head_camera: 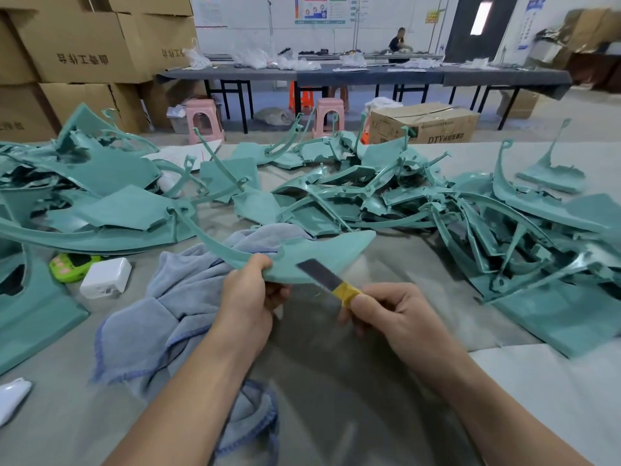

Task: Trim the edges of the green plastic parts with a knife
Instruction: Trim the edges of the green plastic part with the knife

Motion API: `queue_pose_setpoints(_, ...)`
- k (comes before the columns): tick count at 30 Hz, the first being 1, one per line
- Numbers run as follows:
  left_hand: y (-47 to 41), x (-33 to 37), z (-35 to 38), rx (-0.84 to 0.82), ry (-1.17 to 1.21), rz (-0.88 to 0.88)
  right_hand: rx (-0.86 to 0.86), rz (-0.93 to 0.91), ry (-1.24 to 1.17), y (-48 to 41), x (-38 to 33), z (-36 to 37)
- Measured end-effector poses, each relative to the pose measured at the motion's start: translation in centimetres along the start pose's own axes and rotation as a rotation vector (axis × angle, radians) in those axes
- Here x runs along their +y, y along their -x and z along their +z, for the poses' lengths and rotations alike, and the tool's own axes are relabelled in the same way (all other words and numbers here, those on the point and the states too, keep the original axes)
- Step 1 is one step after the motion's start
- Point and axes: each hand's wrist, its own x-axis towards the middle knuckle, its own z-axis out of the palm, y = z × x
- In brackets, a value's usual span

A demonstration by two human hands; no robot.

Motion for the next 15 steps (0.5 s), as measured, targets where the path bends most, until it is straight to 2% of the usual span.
queue_pose_setpoints(2,0.2,0.1,0.1,-0.012,0.043,-0.042,-0.048,-0.015,0.038,0.0,-0.1,0.1)
queue_pose_setpoints(3,0.3,0.1,0.2,-0.026,0.072,-0.066,0.01,-0.003,0.051,-0.1,0.1,0.0)
queue_pose_setpoints(7,0.4,0.4,0.1,-0.049,0.127,-0.126,0.519,0.145,0.053,-0.8,1.1,-1.6)
queue_pose_setpoints(8,0.5,0.5,0.1,-0.048,0.122,-0.125,0.584,0.139,0.045,-0.8,1.2,-2.0)
queue_pose_setpoints(10,0.6,0.4,0.3,-0.045,0.127,-0.12,0.506,0.055,-0.009,-0.5,0.9,-2.2)
queue_pose_setpoints(13,0.7,0.3,0.5,-0.043,0.153,-0.138,0.081,-0.054,-0.001,0.2,-0.1,-0.2)
queue_pose_setpoints(14,0.8,0.4,0.5,-0.056,0.166,-0.161,0.009,-0.048,0.063,0.2,0.0,0.3)
queue_pose_setpoints(15,0.8,0.6,0.4,-0.078,0.187,-0.189,0.039,-0.026,0.103,0.0,0.4,0.5)
